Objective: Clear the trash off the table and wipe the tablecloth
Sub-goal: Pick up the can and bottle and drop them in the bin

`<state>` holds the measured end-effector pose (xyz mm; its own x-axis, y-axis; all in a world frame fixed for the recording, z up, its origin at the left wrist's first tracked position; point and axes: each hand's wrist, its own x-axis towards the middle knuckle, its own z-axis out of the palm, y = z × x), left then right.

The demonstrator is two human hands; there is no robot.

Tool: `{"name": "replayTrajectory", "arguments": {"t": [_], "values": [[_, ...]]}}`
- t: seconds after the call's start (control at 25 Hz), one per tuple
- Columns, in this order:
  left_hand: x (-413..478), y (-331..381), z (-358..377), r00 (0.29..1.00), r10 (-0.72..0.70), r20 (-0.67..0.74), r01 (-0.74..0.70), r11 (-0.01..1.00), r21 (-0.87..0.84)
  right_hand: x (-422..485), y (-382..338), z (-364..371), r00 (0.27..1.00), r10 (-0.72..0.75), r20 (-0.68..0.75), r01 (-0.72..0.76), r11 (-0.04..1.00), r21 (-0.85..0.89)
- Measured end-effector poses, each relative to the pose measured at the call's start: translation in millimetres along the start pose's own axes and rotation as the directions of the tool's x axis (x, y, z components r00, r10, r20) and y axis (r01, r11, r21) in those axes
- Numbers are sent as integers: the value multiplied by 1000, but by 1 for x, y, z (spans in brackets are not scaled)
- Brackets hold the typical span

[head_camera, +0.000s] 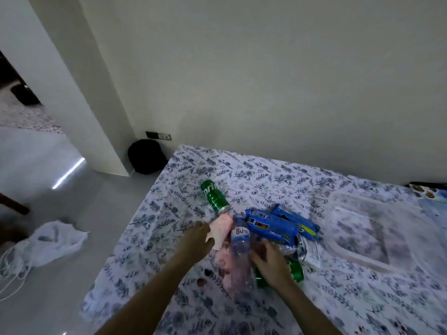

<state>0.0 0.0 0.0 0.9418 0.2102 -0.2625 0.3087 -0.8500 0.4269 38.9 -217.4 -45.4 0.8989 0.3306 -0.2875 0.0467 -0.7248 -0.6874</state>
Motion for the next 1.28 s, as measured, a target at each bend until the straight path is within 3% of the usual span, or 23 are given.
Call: {"name": "replayTrajectory", "arguments": {"t": [0.08,0.24,0.44,0.68,0.8,0.96,1.16,1.28], "values": [[12,-13,9,995,-5,-104,-5,995,-99,15,2,18,995,88,-36,-91,993,-78],[42,-27,30,1000,-23,-10,21,989,-149,22,-4,45,983,183,2,-181,973,-144],[62,-30,37,987,-90,130,116,971,-208,7,-15,41,981,192,-22,-190,978,82],[61,-38,26,989,21,144,31,936,-351,-9,-21,-14,975,178,-136,-104,897,429],[63,-29,13,983,107,149,-42,921,-387,-20,-7,-36,975,128,-180,-71,953,295],[66,-2,7,979,169,114,-107,901,-420,-37,24,-56,998,58,-30,-62,981,-183],[58,17,26,986,103,129,-30,881,-472,-41,45,-68,987,64,146,-50,994,-100],[52,27,34,995,20,102,34,866,-499,-28,57,-67,971,60,232,9,959,-283]]}}
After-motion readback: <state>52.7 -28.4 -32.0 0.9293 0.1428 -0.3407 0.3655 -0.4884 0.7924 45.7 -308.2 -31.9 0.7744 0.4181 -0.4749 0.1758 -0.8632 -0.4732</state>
